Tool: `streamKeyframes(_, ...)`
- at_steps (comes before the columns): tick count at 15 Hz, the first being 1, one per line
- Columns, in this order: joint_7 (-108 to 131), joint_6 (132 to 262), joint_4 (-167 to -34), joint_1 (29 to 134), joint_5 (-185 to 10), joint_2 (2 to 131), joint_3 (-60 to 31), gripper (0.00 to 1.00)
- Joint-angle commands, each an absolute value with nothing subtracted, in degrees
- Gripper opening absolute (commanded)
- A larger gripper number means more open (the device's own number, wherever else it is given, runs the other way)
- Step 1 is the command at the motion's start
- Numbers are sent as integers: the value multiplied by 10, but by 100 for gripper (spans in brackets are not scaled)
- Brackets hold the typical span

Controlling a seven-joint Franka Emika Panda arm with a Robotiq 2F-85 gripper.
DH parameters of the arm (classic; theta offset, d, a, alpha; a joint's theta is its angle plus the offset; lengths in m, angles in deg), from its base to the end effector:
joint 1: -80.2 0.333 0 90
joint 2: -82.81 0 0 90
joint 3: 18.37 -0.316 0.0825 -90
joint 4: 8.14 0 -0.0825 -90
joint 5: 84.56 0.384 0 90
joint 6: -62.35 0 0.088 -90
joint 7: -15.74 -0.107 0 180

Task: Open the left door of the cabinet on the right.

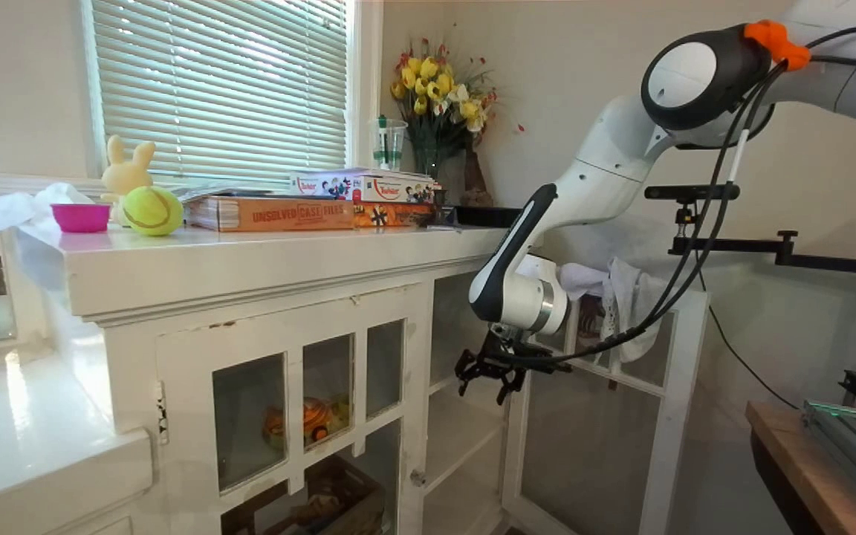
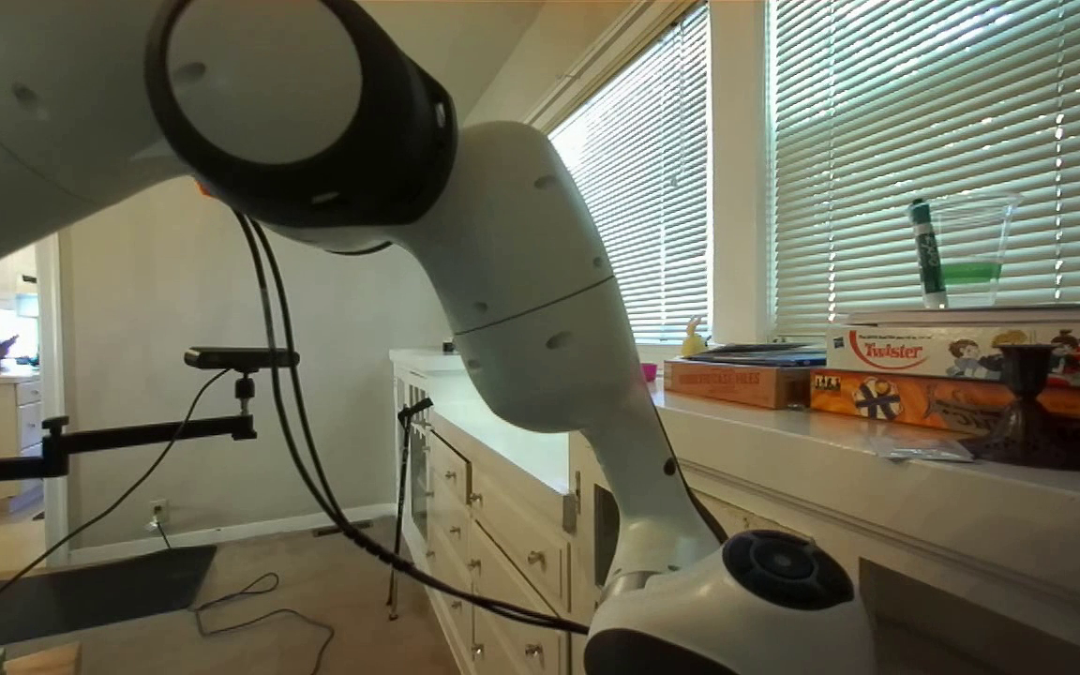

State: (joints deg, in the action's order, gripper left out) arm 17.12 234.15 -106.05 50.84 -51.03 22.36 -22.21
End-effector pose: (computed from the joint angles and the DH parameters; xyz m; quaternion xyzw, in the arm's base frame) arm 0.5527 -0.3103 0.0014 -0.8602 0.4886 -0.1265 0.0729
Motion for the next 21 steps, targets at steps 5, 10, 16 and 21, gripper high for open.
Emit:
streamKeyframes(5, 238, 2471, -1086, 405, -609, 194, -351, 100)
streamKeyframes(10, 218, 2501, -1098, 372, -706, 177, -377, 100)
streamKeyframes(16, 213, 2514, -1097, 376, -773, 167, -363, 100)
streamKeyframes(21, 227, 2519, -1096, 381, -832, 169, -355, 100)
